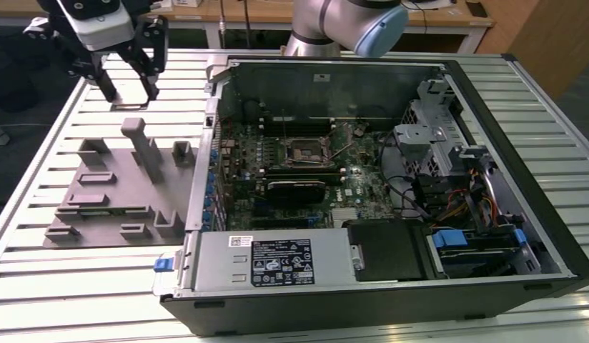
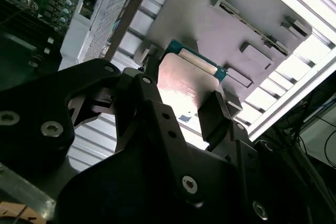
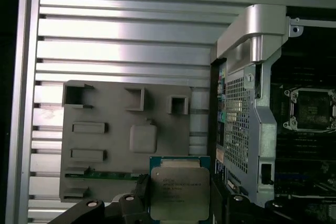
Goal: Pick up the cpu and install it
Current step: 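Pick up the cpu and move it towards the insertion slot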
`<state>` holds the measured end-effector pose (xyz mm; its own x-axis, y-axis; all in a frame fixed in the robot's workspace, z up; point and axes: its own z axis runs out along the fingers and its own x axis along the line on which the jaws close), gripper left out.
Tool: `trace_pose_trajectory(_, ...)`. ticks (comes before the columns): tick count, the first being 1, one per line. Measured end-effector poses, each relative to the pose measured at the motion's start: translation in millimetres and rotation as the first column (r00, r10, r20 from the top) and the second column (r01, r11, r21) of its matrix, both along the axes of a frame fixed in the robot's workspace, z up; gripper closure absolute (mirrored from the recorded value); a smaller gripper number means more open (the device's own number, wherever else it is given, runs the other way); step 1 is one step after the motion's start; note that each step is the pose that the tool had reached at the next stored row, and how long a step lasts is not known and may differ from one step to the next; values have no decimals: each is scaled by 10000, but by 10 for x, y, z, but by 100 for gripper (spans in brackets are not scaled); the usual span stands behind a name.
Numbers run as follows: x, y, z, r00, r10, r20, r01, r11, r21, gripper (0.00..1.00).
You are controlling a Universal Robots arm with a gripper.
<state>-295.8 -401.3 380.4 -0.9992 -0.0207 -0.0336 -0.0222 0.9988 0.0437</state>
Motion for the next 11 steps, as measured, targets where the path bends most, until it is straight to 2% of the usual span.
trace_pose_trajectory(11,361,0,0,10000,-2,-1,2,10000,0,46)
